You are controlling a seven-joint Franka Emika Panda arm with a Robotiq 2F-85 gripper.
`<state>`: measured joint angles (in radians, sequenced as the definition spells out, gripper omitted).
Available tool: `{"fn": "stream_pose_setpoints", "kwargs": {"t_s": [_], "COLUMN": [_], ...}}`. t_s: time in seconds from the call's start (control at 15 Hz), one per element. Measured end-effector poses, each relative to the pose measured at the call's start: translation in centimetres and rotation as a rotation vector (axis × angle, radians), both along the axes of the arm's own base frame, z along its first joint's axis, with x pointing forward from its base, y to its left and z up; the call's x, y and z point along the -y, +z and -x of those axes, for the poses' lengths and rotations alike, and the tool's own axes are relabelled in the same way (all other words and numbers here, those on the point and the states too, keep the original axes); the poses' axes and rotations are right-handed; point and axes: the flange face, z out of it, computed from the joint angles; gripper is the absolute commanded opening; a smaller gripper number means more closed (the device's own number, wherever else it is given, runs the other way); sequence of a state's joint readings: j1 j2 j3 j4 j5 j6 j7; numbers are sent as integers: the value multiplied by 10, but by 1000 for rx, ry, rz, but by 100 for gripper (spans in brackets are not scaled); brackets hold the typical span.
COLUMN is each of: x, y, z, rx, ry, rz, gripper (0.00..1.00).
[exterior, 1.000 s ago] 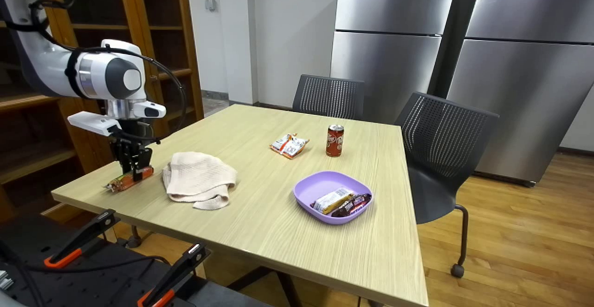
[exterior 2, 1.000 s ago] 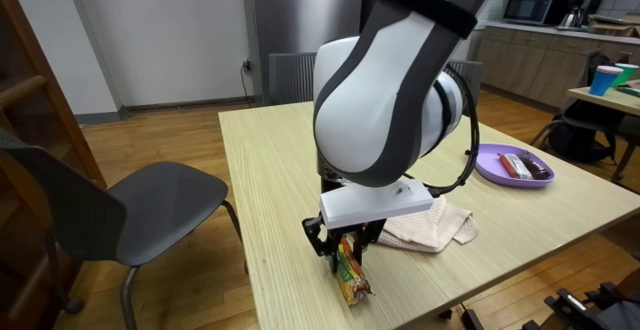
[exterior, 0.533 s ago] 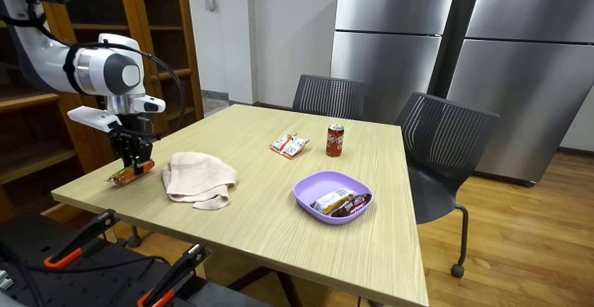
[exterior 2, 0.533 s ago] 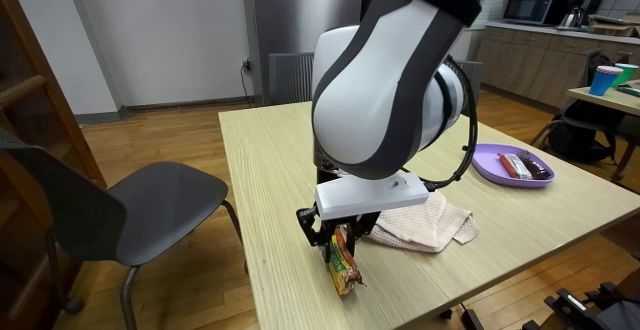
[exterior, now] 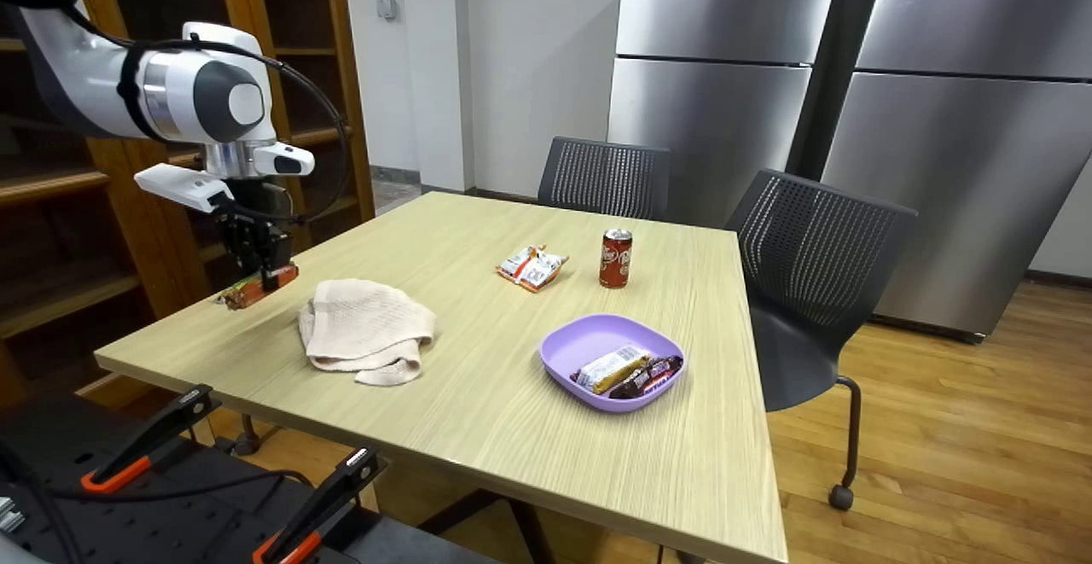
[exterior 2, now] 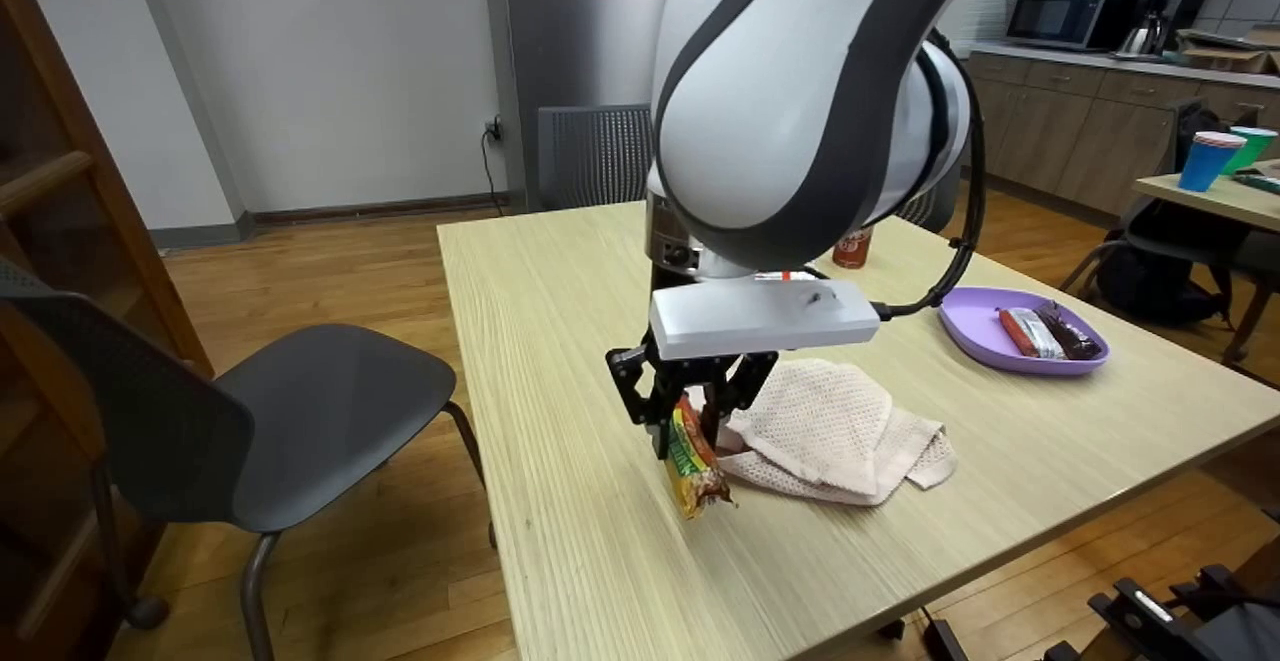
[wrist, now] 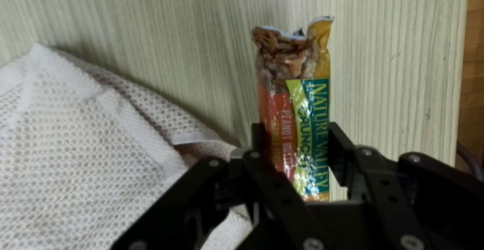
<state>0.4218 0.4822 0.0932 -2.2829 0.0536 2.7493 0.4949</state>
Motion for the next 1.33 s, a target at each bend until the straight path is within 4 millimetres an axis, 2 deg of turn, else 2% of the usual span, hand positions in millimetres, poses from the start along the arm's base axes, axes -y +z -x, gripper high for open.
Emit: {"fn": "stream_pose_setpoints", "kwargs": {"t_s": [0.33, 0.67, 0.93, 1.33], "x": [37, 91, 135, 184], "y": [24, 41, 49, 52], "z": [-11, -20, -25, -31], "rx": [31, 52, 60, 64], "ry": [-34, -78, -119, -194], "rz": [0, 8, 15, 30], "gripper": [16, 16, 16, 16]}}
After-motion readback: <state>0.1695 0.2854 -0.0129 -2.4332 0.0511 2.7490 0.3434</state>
